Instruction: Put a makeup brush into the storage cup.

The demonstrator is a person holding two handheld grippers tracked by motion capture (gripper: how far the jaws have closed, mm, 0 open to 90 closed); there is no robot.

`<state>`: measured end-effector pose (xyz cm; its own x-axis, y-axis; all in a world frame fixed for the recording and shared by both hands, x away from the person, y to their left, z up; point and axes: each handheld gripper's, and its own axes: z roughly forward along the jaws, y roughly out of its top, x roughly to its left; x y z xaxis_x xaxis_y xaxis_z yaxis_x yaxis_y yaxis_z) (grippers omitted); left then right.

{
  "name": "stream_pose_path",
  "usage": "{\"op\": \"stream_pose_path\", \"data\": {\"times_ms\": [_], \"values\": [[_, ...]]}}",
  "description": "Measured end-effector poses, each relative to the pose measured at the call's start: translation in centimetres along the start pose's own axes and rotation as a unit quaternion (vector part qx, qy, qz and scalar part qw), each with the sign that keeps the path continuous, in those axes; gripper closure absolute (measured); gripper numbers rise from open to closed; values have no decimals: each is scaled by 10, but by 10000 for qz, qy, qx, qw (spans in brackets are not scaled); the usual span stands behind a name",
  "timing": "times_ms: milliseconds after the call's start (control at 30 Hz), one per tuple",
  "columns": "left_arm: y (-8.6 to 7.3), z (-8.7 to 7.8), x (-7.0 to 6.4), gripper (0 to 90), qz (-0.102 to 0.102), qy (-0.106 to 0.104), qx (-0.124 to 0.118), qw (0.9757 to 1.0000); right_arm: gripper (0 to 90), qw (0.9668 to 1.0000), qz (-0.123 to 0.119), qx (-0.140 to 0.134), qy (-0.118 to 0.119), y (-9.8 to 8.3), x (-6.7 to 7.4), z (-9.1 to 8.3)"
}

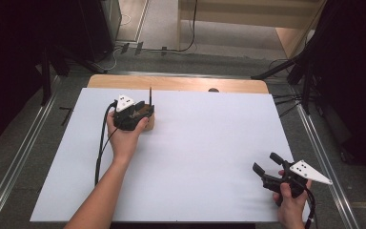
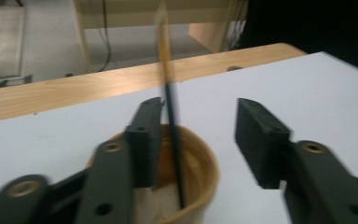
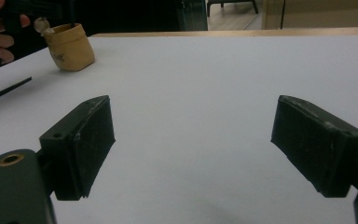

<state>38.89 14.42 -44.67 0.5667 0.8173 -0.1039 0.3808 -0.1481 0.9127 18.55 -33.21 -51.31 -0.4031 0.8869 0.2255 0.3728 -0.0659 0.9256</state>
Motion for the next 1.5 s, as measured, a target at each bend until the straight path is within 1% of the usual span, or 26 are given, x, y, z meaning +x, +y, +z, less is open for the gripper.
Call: {"op": "stream_pose_path", "data": {"times_ms": [67,100,233,300,333,367,400,433,467,500,600,700,733,833,867,933,1033,1133,1200,1267,1300,1367,1433,1467,1500], "values": [[1,-8,-2,418,-121,-198,-105,9997,131,10000,-6,-9,-1,0,0,0],[2,-12,-3,379,-132,-271,-138,9994,131,10000,-4,-11,-7,1,0,0],[1,-29,-9,207,-102,-301,-281,9991,131,10000,-26,-44,-39,2,0,0],[-1,-36,-11,132,-113,-326,-302,9989,131,10000,-35,-37,-67,2,0,0],[-2,-40,-11,122,-104,-390,-318,9987,131,9999,-69,-19,-77,2,0,0],[-4,-44,-11,78,-111,-508,-318,9981,130,9999,-76,-8,-93,2,0,1],[-5,-48,-11,12,-91,-566,-301,9979,130,9999,-90,0,-120,2,1,1],[-7,-52,-12,0,-25,-608,-325,9976,130,9998,-119,-3,-132,3,1,1],[-9,-57,-11,0,10,-654,-325,9973,130,9998,-131,-2,-141,3,2,0],[-10,-61,-10,0,15,-618,-332,9975,130,9998,-142,1,-156,3,2,0],[-17,-72,-6,0,-37,-540,-332,9980,130,9996,-201,30,-179,3,3,0],[-27,-82,-1,0,-105,-545,-339,9979,129,9995,-241,53,-183,3,4,0],[-30,-86,1,0,-122,-505,-359,9980,129,9994,-255,61,-207,3,5,0],[-38,-95,5,0,-180,-475,-416,9978,128,9993,-299,71,-223,4,6,1],[-40,-98,7,0,-170,-459,-416,9979,126,9993,-284,75,-220,4,7,1],[-42,-105,9,0,-188,-438,-434,9979,118,9991,-333,69,-243,5,9,2],[-44,-116,11,0,-167,-455,-540,9974,102,9989,-392,44,-249,6,11,2],[-48,-127,13,0,-83,-460,-575,9972,99,9988,-397,52,-282,7,11,2],[-52,-133,15,0,-96,-410,-589,9974,99,9987,-415,41,-298,7,11,1],[-56,-138,18,0,-78,-404,-591,9974,97,9986,-416,37,-323,7,10,0],[-59,-142,20,0,-61,-355,-583,9977,97,9987,-402,29,-324,7,10,-1],[-65,-148,23,0,-65,-321,-597,9977,95,9986,-400,28,-342,7,10,-2],[-73,-155,29,0,-160,-270,-633,9975,93,9987,-388,27,-334,7,10,-3],[-76,-158,31,0,-189,-261,-650,9974,91,9986,-395,27,-338,7,10,-3],[-79,-162,33,0,-185,-197,-665,9974,91,9986,-397,18,-340,7,10,-3]]}}
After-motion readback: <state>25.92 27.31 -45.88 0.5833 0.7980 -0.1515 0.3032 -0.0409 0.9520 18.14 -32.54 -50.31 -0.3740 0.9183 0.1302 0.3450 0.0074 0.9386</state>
